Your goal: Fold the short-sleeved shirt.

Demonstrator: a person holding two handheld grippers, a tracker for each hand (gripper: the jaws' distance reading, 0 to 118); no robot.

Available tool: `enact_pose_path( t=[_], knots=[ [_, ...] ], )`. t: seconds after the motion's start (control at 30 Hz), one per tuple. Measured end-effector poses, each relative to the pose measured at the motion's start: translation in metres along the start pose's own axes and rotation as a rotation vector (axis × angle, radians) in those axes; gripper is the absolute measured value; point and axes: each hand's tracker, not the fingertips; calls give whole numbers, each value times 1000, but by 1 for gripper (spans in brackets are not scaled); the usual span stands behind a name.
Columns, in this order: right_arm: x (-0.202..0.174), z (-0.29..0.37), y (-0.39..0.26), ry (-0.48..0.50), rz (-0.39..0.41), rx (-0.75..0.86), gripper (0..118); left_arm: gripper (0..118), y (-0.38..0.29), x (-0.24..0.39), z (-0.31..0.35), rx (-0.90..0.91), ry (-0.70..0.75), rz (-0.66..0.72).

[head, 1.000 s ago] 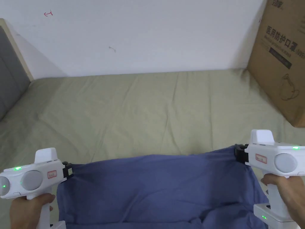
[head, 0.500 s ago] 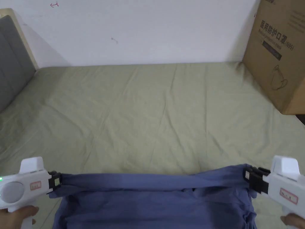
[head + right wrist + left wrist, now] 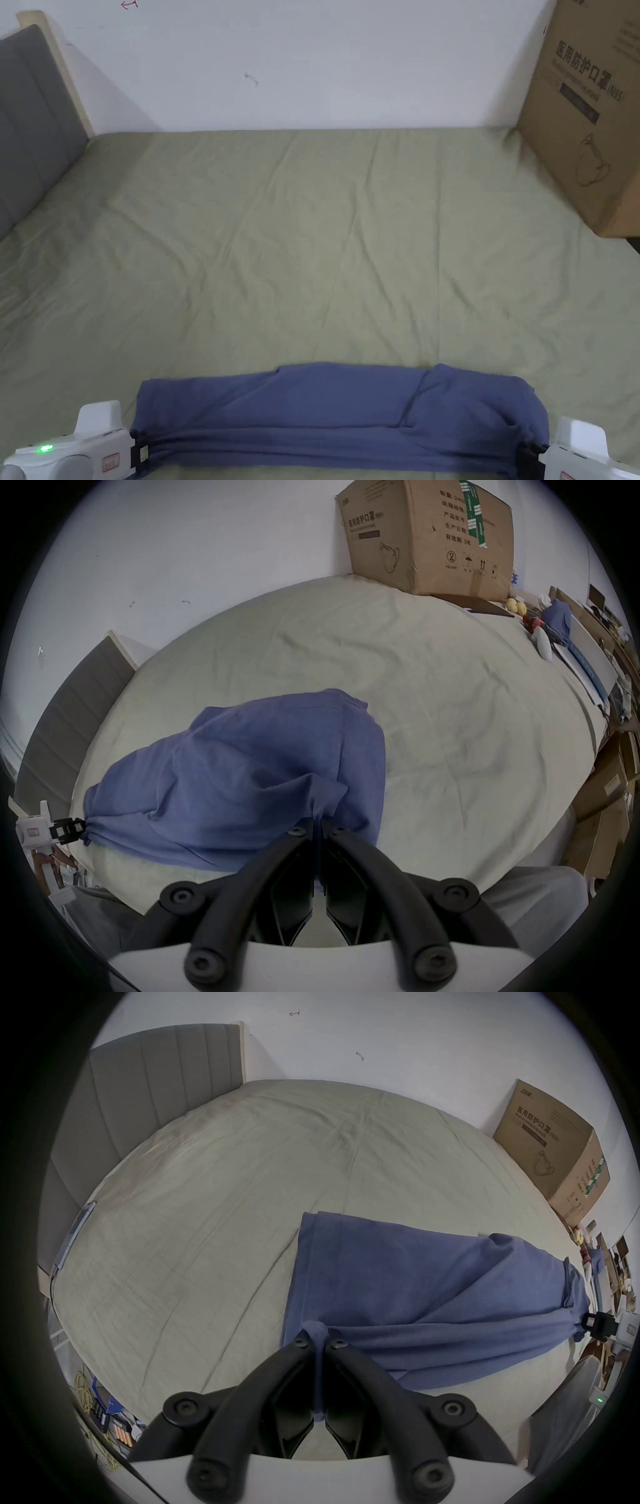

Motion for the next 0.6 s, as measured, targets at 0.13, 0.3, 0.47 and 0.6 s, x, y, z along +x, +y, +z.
enact_pose_path(
  t=[0.13, 0.3, 0.47, 0.6],
  knots=[
    [-9, 22, 9, -26, 1, 32, 45, 59, 2, 1, 5, 25, 13, -15],
    [-32, 66, 39, -65, 121, 218, 96, 105, 24, 13, 59, 201, -31, 22],
    [-68, 115, 82, 3, 202, 494, 96, 105, 66, 53, 128, 461, -58, -25],
    [-103, 142, 104, -10, 272, 679, 95, 105, 85, 77, 154, 657, -20, -55]
  ],
)
